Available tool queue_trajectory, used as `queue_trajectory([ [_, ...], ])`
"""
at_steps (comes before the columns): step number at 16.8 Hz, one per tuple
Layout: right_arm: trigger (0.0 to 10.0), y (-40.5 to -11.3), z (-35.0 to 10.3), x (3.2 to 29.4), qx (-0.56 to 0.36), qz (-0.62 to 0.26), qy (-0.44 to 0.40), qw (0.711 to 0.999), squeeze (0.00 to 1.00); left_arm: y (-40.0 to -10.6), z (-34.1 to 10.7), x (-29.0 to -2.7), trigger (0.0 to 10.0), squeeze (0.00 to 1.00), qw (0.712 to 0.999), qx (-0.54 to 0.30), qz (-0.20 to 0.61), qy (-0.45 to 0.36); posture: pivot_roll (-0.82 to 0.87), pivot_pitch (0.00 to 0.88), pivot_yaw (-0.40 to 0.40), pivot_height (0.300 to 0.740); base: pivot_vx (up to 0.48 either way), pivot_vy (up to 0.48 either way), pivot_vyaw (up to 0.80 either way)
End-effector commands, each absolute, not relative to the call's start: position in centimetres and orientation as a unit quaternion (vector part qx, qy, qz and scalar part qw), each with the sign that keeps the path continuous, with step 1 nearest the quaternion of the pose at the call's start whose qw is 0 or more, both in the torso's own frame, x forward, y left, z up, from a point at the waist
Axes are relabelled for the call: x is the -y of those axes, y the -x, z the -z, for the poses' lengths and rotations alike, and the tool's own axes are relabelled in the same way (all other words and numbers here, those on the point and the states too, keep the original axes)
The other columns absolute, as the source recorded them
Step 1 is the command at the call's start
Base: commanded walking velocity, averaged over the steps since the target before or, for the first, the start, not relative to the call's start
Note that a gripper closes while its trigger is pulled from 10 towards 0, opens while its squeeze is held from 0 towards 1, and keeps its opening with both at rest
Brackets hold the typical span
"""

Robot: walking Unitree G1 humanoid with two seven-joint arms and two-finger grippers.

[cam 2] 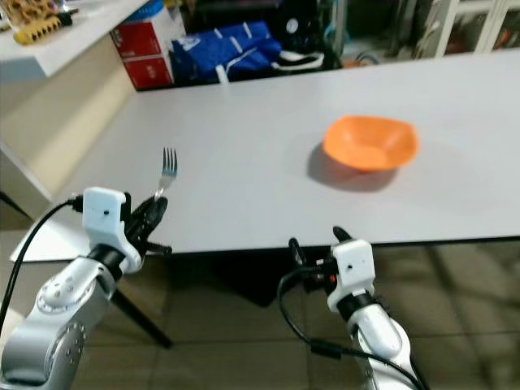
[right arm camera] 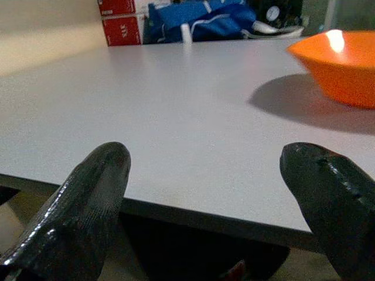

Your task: Setting the table

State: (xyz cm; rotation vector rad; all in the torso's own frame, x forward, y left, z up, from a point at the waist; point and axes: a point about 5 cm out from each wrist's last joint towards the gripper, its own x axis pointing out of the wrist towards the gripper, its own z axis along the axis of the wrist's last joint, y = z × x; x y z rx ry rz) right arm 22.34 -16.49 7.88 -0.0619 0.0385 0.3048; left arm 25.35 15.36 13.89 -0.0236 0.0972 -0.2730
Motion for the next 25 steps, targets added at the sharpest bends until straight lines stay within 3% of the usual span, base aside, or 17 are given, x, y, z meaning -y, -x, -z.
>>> queue_trajectory([
  [1, 10.0, -22.3, -8.1, 15.8, -0.011, -0.164, 0.027, 0.986, 0.00, -25.5, -14.0, -16.0, 0.0, 0.00, 0.991, -0.048, 0.123, 0.000, -0.20, 0.000, 0.193, 0.740, 0.000, -0.442, 0.00],
  [12, 10.0, -22.3, -8.2, 16.0, -0.006, -0.170, 0.029, 0.985, 0.00, -26.0, -13.6, -16.4, 0.0, 0.00, 0.993, -0.053, 0.102, 0.009, -0.20, 0.000, 0.191, 0.740, 0.221, -0.387, 0.00],
  [17, 10.0, -22.5, -8.0, 16.0, -0.003, -0.167, 0.030, 0.986, 0.00, -23.9, -11.4, -19.3, 0.0, 0.00, 0.996, -0.072, 0.033, 0.041, -0.22, 0.000, 0.175, 0.740, 0.283, -0.385, 0.00],
  [19, 10.0, -22.6, -8.3, 15.8, 0.003, -0.172, 0.039, 0.984, 0.00, -24.3, -11.1, -18.4, 0.0, 0.00, 0.996, -0.068, 0.039, 0.047, -0.25, 0.000, 0.131, 0.740, 0.274, -0.392, 0.00],
  [25, 10.0, -22.6, -8.7, 15.7, 0.003, -0.173, 0.045, 0.984, 0.00, -26.0, -12.7, -16.4, 0.0, 0.00, 0.994, -0.042, 0.076, 0.064, -0.25, 0.000, 0.147, 0.740, 0.091, -0.131, 0.00],
])
